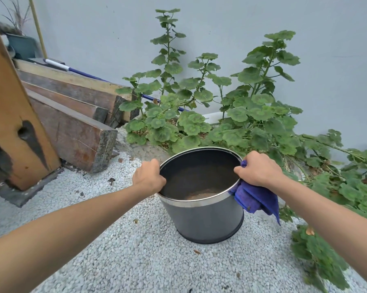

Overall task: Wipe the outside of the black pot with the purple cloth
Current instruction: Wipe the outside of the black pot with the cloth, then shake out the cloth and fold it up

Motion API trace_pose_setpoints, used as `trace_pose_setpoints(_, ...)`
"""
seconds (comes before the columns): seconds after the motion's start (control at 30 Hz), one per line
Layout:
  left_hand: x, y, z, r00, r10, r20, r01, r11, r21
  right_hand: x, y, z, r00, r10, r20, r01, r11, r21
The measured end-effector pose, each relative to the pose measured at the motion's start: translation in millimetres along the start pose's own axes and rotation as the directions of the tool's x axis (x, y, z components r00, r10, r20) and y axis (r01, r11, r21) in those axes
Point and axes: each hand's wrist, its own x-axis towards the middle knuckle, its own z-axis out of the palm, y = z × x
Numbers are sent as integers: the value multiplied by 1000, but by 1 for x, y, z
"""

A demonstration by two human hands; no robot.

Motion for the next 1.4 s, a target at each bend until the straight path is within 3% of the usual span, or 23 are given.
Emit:
trace_pose_setpoints(0.2, 10, -11, -35, 990, 50, -135, -53, 998, -19, 6, -8, 0, 1000, 19, 16, -20, 994, 106)
trace_pose_setpoints(0.4, 15, -58, -75, 960, 70, -272, -50, 996, 81, 13, -65, 20, 997, -69, 39, 61, 981, 183)
trace_pose_setpoints(0.7, 24, -123, -94, 949, 22, -315, 52, 974, 222, 24, -149, 58, 988, -147, 44, 135, 969, 209)
trace_pose_setpoints(0.93, 27, -157, -80, 965, -22, -262, 100, 951, 292, 29, -176, 84, 980, -192, 53, 177, 961, 215)
trace_pose_setpoints(1.1, 24, -147, -80, 950, -58, -306, 144, 953, 265, 30, -170, 86, 980, -175, 99, 130, 927, 353)
trace_pose_setpoints(1.17, 20, -135, -81, 923, 59, -381, 56, 957, 284, 26, -163, 79, 979, -192, 67, 149, 901, 408)
trace_pose_setpoints(1.23, 20, -115, -84, 898, 229, -375, -133, 955, 265, 25, -156, 64, 964, -264, 1, 235, 860, 453)
trace_pose_setpoints(1.3, 23, -86, -86, 891, 349, -291, -323, 937, 134, 25, -151, 40, 943, -330, -44, 299, 781, 549)
trace_pose_setpoints(1.4, 25, -38, -92, 884, 452, -118, -466, 874, -138, 26, -146, -4, 889, -454, -58, 341, 574, 744)
